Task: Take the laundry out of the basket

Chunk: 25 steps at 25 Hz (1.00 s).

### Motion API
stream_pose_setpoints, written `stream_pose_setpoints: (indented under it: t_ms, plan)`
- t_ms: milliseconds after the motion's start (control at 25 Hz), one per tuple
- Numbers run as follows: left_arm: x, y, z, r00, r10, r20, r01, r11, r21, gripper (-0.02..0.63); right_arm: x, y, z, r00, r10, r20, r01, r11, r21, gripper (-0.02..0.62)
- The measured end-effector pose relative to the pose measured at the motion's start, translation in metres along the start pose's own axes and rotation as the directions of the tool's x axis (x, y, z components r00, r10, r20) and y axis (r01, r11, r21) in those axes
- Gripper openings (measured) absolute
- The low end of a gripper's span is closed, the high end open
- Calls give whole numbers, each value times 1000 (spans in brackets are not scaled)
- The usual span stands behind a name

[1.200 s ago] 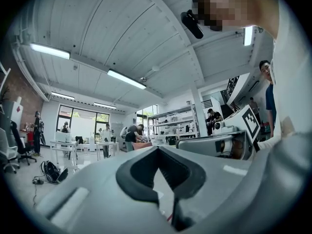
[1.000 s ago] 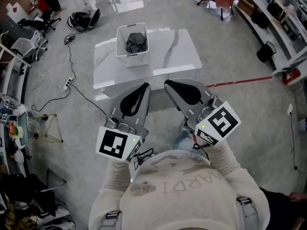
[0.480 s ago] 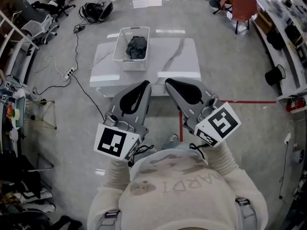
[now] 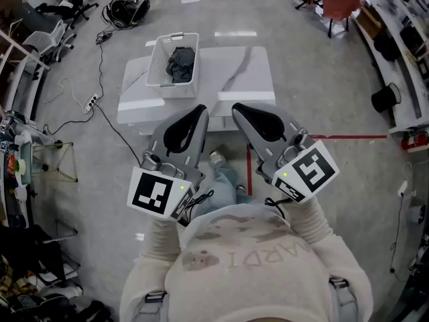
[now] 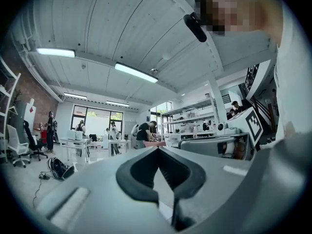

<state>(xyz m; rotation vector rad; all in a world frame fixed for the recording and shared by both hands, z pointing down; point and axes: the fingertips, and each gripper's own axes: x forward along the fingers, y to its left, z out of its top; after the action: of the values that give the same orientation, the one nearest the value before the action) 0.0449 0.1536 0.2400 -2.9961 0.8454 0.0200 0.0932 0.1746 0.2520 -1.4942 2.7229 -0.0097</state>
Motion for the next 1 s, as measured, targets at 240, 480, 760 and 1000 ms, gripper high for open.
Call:
stream_pose_setpoints:
  t_ms: [240, 480, 760, 1000]
  plan:
    - [40, 16, -8, 1000, -10, -5, 10, 1000, -12, 0, 13, -42, -4, 1000, -19, -17, 19, 1000, 6, 28]
    - [78, 61, -9, 1000, 21, -9, -21, 1000, -14, 0, 57, -84, -5, 1000, 9, -26, -9, 1000, 9, 28]
    - [113, 126, -10, 994, 105, -24, -105, 994, -19, 0, 125, -124, -3, 995, 94, -34, -94, 995, 20, 28]
    - [121, 188, -13, 988, 151, -38, -152, 988, -16, 0, 189, -135, -4, 989, 143, -42, -142, 990, 22, 28]
